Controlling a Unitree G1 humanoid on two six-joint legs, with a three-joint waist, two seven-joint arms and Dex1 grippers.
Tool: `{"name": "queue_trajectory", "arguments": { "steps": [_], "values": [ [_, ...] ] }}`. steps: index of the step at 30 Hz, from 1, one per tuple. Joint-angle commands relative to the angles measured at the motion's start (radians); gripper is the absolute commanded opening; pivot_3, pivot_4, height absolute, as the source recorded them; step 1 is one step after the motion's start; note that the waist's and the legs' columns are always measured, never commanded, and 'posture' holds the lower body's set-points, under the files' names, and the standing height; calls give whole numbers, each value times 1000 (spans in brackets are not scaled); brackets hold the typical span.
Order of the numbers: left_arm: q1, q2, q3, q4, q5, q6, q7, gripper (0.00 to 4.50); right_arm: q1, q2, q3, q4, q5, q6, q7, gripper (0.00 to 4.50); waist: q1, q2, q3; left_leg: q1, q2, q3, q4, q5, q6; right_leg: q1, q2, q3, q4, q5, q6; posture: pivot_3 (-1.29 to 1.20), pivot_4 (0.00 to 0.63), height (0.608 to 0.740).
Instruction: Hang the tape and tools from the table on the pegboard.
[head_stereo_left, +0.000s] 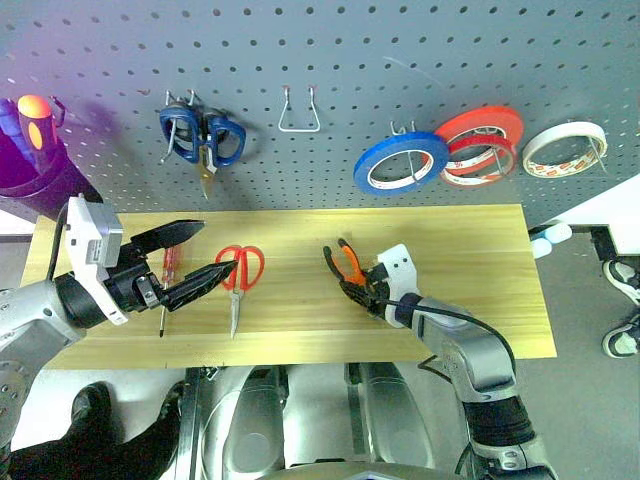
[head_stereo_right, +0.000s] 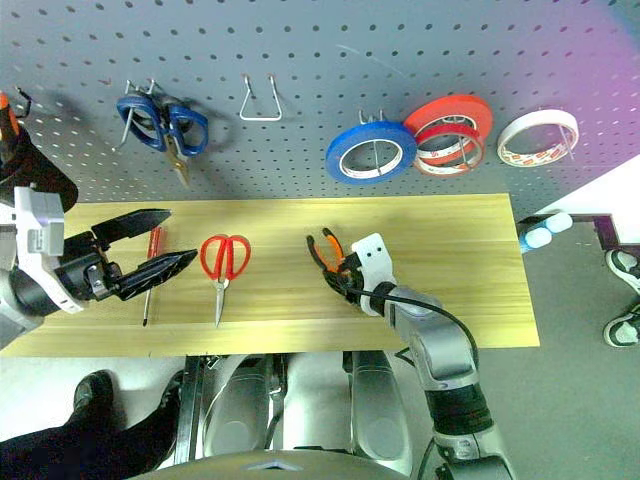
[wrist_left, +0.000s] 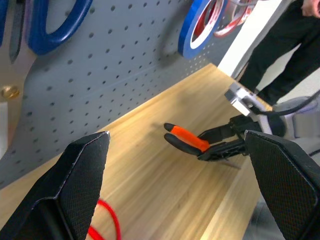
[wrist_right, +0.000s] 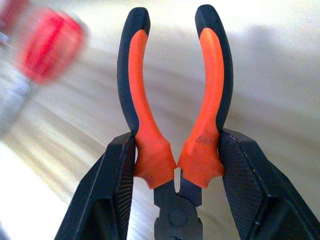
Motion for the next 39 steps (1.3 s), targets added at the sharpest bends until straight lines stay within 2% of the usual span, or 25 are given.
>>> {"name": "queue_trajectory", "arguments": {
  "steps": [1,5,8,12,21,30,39],
  "values": [
    [0,-6,3,-6,17,-24,-16,4500,3,0,-23,-50,49,-92,32,2129,1,0,0,0,0,0,0,0,0,0,0,0,1,0,0,-26,385,733],
    [2,-6,16,-6,-7,-3,-23,4500,11,-22,-22,-45,60,-162,69,2129,1,0,0,1,0,0,1,0,0,0,0,0,3,0,0,-30,378,733],
    [3,-2,16,3,8,-8,-37,4500,14,-9,-47,-48,124,-168,92,2129,1,-1,-1,1,0,0,2,0,0,0,0,0,4,0,0,-32,372,733],
    [26,3,42,-2,-55,42,-42,4500,31,-49,-25,-69,153,-230,175,2129,1,-2,-1,2,0,0,2,1,-1,0,0,0,6,0,0,-35,362,733],
    [4,2,41,36,1,3,-48,4500,11,-42,-43,-86,282,-296,264,2129,2,-7,-6,2,0,0,3,2,-4,1,0,0,7,1,-1,-40,316,733],
    [-51,-23,-4,70,53,-44,-54,4500,-40,-53,-61,-109,387,-270,279,2129,2,-15,-16,3,0,0,4,4,-6,1,0,0,8,2,-2,-54,271,733],
    [-130,-56,-62,121,105,-84,-65,4500,-175,-11,-104,-38,395,-332,241,2129,2,-21,-67,4,0,0,5,4,-7,3,0,0,8,4,-3,-70,223,733]
  ]
}}
